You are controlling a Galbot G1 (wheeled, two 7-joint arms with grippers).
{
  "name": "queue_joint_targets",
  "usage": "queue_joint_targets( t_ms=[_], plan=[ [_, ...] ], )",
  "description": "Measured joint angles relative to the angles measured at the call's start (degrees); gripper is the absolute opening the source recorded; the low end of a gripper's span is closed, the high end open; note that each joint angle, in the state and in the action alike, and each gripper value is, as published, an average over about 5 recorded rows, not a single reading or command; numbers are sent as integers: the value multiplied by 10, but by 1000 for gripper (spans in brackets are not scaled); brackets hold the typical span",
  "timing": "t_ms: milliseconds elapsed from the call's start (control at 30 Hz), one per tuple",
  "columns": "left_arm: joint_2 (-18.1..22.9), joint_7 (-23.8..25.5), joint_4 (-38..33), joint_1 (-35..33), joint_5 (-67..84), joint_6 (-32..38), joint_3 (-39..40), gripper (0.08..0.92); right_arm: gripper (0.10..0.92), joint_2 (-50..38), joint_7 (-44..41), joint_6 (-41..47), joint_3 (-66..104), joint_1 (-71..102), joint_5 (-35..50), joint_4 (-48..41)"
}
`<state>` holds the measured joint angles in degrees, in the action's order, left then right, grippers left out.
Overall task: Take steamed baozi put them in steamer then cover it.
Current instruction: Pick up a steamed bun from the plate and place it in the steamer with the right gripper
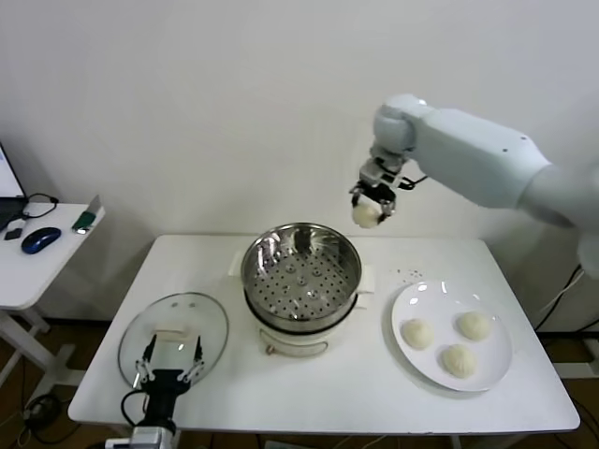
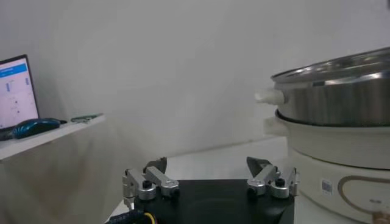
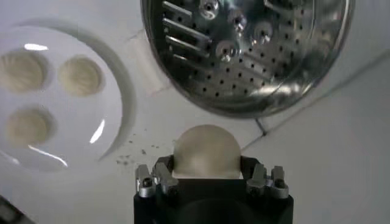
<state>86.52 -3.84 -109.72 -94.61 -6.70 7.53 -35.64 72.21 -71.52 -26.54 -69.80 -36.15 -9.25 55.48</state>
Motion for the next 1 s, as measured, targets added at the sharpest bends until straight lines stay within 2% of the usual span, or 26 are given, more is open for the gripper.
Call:
queue_joint_targets(
  t_ms=[533,1000],
  plan=[
    [-6,0,-2,-2,2,-1,-3,823,703,125,40,-100,54,100,-195,-50],
    [-11,-3,8,-6,7,0,-8,823,712,158,48,-114,63,152,-246,-98]
  ],
)
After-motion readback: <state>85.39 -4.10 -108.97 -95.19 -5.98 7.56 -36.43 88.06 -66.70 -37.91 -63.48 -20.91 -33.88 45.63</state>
